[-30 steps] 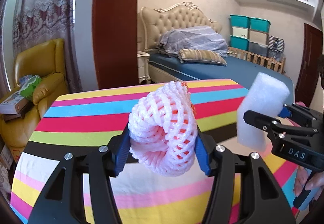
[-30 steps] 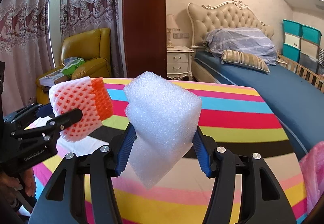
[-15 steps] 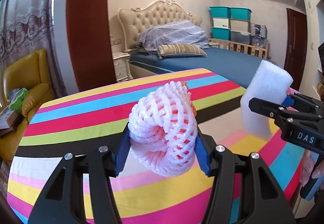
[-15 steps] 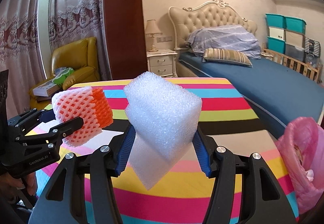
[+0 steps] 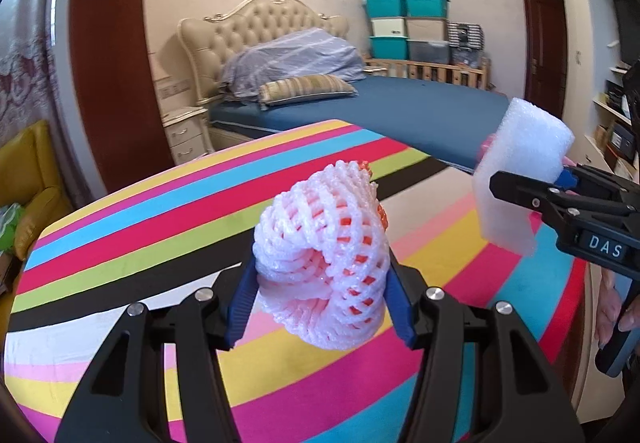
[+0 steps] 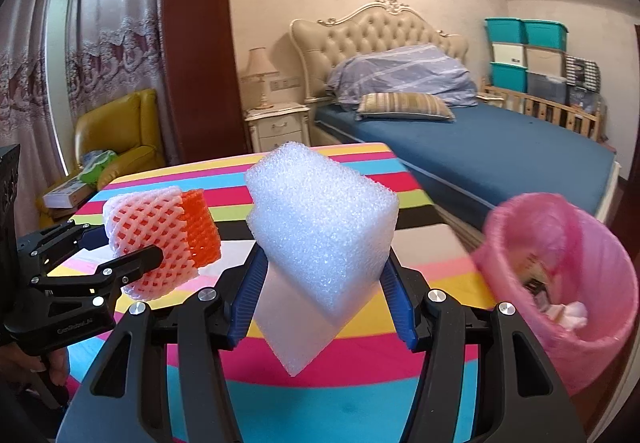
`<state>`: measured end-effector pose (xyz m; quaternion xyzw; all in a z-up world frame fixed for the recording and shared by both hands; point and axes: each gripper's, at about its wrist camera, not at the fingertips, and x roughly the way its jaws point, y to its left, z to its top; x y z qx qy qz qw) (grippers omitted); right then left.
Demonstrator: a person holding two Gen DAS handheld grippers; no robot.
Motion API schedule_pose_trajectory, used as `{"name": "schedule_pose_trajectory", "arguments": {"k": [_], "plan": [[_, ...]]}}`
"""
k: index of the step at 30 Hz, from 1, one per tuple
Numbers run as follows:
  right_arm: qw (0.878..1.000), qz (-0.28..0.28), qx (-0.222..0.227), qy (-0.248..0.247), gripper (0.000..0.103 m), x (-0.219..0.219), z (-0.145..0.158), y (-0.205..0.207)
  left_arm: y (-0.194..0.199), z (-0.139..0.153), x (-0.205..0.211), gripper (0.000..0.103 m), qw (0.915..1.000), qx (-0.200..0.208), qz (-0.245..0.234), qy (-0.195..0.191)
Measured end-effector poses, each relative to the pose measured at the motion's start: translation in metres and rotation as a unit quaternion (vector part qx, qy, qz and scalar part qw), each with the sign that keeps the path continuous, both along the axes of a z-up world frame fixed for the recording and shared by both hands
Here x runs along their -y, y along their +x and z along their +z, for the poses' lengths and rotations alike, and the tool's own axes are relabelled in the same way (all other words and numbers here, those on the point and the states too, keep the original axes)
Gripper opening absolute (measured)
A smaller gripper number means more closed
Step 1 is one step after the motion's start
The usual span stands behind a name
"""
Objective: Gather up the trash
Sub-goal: 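Carry net and foam block over the wastebasket and release both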
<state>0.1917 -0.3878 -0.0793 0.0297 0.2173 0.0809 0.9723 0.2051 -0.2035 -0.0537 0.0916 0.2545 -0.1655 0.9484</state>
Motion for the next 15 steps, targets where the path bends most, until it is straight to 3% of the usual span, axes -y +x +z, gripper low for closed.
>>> {"name": "schedule_pose_trajectory", "arguments": {"k": [15], "plan": [[0.995, -0.093, 0.012, -0.014, 0.054, 0.100, -0.004, -0.035, 0.001, 0.003, 0.102, 0.055, 0.9950, 0.008, -0.100, 0.000]]}}
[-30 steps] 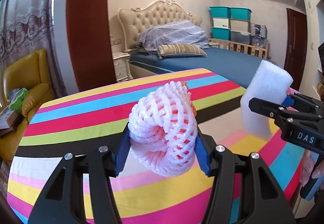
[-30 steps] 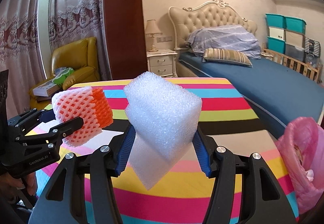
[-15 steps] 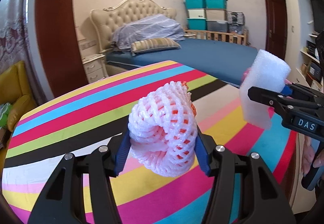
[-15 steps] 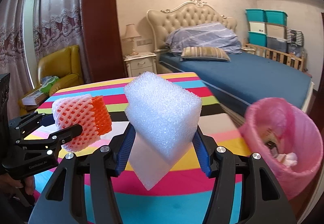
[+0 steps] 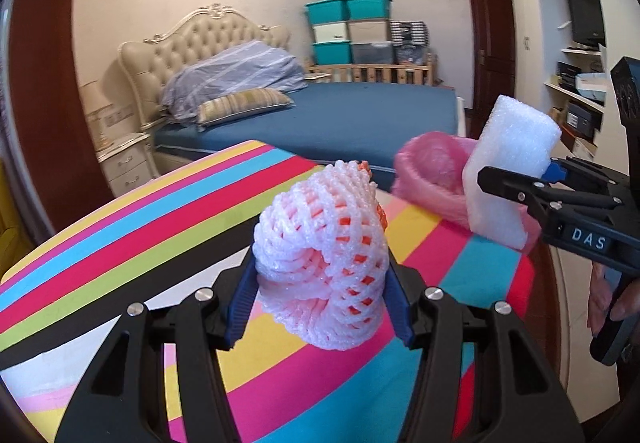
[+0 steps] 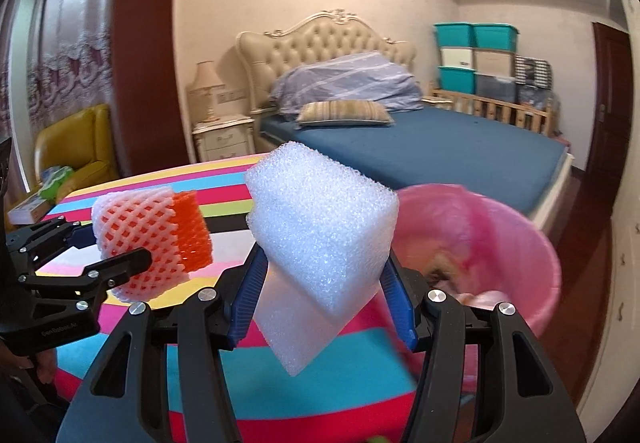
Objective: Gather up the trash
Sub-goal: 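Carry net and foam block over the wastebasket and release both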
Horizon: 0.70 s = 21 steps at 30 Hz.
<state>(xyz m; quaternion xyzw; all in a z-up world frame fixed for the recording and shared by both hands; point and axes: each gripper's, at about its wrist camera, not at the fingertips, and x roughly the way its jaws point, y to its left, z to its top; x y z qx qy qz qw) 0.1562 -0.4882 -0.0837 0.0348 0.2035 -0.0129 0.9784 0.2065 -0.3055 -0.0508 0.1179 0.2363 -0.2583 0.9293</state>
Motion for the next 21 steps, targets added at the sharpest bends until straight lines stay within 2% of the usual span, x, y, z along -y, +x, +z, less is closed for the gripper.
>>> {"name": "schedule_pose_trajectory", "arguments": {"k": [11, 21], "plan": [[0.997, -0.076, -0.008, 0.007, 0.054, 0.080, -0.009, -0.032, 0.003, 0.003, 0.082, 0.055, 0.9957, -0.015, -0.090, -0.014], [0.995, -0.097, -0.016, 0.009, 0.054, 0.126, -0.007, -0.026, 0.025, 0.014, 0.145, 0.055, 0.9907, -0.035, -0.124, -0.045]]}}
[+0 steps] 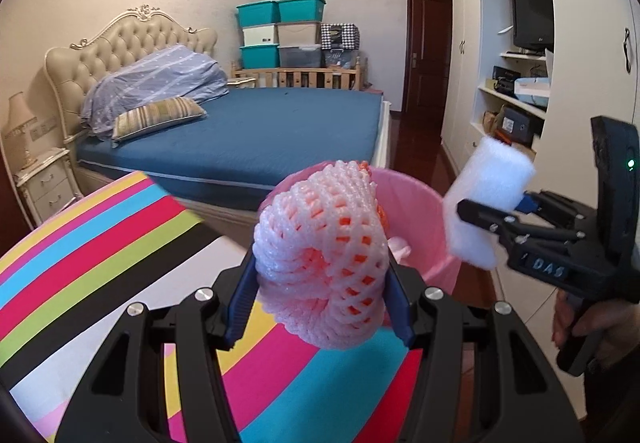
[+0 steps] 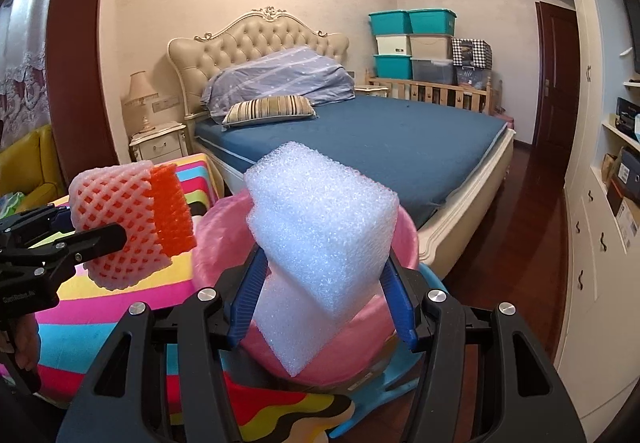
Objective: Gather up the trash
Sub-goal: 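Carry net and foam block over the wastebasket and release both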
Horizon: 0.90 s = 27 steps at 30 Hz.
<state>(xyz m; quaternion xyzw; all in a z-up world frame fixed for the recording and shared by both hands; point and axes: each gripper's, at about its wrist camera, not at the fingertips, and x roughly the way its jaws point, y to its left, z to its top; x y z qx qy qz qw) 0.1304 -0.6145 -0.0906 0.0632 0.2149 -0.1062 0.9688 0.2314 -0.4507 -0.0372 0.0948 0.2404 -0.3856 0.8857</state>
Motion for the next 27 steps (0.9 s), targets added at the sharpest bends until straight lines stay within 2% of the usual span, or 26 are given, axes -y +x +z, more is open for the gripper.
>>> {"name": "schedule_pose_trajectory", "arguments": {"k": [7, 11, 14, 15, 16, 18, 22, 27], "plan": [[1.000, 0.006, -0.007, -0.012, 0.054, 0.018, 0.008, 0.033, 0.031, 0.004, 0.037, 0.055, 0.9988, -0.035, -0.002, -0.034], [1.000, 0.009, -0.013, -0.015, 0.055, 0.025, 0.010, 0.051, 0.049, 0.008, 0.053, 0.055, 0.9985, -0.035, 0.001, -0.041], [1.000, 0.022, -0.016, -0.007, 0.057, 0.031, 0.011, 0.067, 0.063, 0.010, 0.062, 0.059, 0.9980, -0.033, 0.006, -0.054], [0.999, 0.028, -0.018, -0.004, 0.058, 0.034, 0.010, 0.071, 0.068, 0.011, 0.065, 0.066, 0.9976, -0.037, 0.004, -0.058], [0.999, 0.033, -0.017, -0.002, 0.068, 0.037, 0.009, 0.077, 0.074, 0.010, 0.067, 0.069, 0.9973, -0.038, 0.003, -0.062], [0.999, 0.039, -0.006, 0.002, 0.081, 0.045, 0.011, 0.082, 0.081, 0.011, 0.067, 0.088, 0.9976, -0.030, 0.019, -0.060], [1.000, 0.025, 0.008, 0.005, 0.081, 0.050, 0.021, 0.074, 0.092, 0.011, 0.043, 0.098, 0.9969, -0.011, 0.063, -0.046], [1.000, 0.008, 0.013, -0.005, 0.083, 0.040, 0.038, 0.051, 0.090, 0.021, 0.000, 0.098, 0.9936, 0.030, 0.104, -0.032]]}}
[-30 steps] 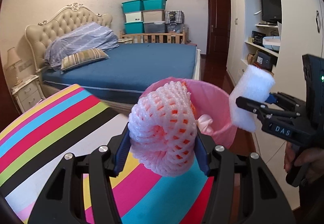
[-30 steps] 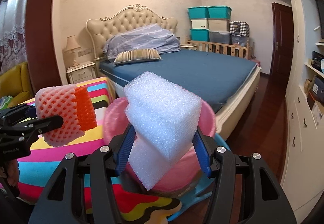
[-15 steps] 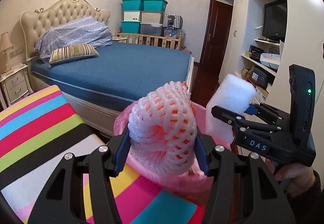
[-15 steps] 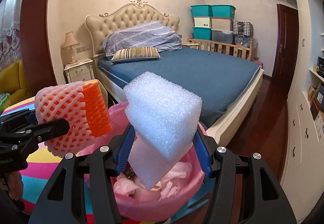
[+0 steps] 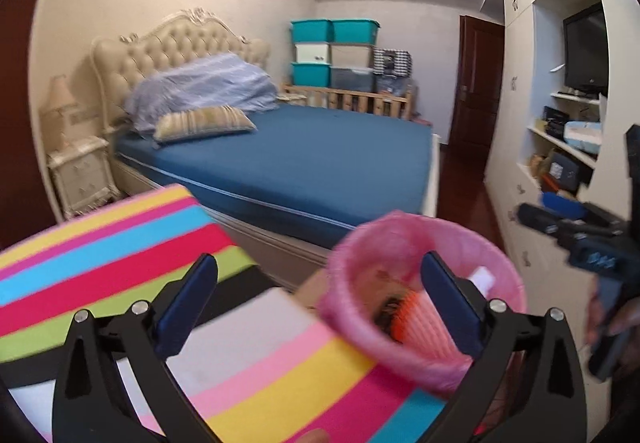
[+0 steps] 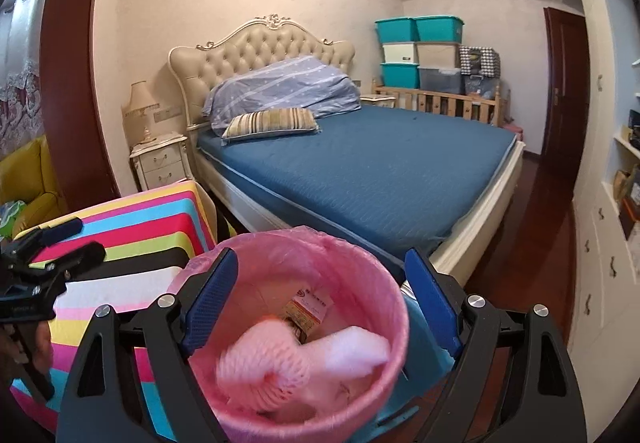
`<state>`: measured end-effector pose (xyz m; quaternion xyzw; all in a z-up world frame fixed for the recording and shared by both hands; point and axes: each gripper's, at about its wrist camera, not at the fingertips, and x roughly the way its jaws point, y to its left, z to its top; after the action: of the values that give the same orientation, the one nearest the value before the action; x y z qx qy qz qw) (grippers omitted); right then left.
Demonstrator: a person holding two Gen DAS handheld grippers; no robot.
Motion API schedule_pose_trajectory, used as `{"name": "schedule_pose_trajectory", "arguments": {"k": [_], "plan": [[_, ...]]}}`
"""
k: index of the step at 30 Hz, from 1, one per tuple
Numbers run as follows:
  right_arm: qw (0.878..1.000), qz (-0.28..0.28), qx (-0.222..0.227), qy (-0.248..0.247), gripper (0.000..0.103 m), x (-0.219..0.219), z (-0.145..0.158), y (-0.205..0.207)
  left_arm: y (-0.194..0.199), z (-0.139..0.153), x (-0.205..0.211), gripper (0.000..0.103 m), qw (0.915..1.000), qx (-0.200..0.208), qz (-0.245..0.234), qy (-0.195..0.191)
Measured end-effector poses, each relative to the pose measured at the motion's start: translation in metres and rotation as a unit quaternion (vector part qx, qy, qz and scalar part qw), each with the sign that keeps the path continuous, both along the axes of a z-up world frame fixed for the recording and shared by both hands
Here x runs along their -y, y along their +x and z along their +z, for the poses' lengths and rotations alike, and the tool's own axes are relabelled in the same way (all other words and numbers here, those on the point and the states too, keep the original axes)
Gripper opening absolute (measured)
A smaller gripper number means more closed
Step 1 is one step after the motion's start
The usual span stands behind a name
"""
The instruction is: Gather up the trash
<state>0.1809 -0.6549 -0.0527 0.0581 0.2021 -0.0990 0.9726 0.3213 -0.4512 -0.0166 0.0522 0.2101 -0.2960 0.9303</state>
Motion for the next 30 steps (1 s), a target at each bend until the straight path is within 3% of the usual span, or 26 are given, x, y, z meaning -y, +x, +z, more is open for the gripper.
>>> {"name": "schedule_pose_trajectory", "arguments": {"k": [5, 9, 16, 25, 30], "plan": [[1.000, -0.012, -0.007, -0.020, 0.085, -0.020, 0.016, -0.031, -0.033, 0.016, -0.035, 0.098, 0.9973, 0.064, 0.032, 0.013], [0.999, -0.025, 0.002, -0.027, 0.085, -0.039, 0.029, -0.069, -0.065, 0.030, -0.059, 0.098, 0.9957, 0.086, 0.034, 0.006], [0.999, -0.038, 0.004, -0.022, 0.085, -0.070, 0.030, -0.114, -0.110, 0.044, -0.081, 0.098, 0.9968, 0.079, 0.012, 0.001], [0.998, -0.009, -0.058, -0.003, 0.085, -0.093, -0.011, -0.122, -0.144, 0.016, -0.096, 0.098, 0.9992, 0.040, -0.009, 0.000], [0.998, -0.014, -0.063, 0.012, 0.085, -0.090, -0.020, -0.120, -0.154, 0.004, -0.094, 0.098, 0.9992, 0.033, -0.017, 0.011]]}}
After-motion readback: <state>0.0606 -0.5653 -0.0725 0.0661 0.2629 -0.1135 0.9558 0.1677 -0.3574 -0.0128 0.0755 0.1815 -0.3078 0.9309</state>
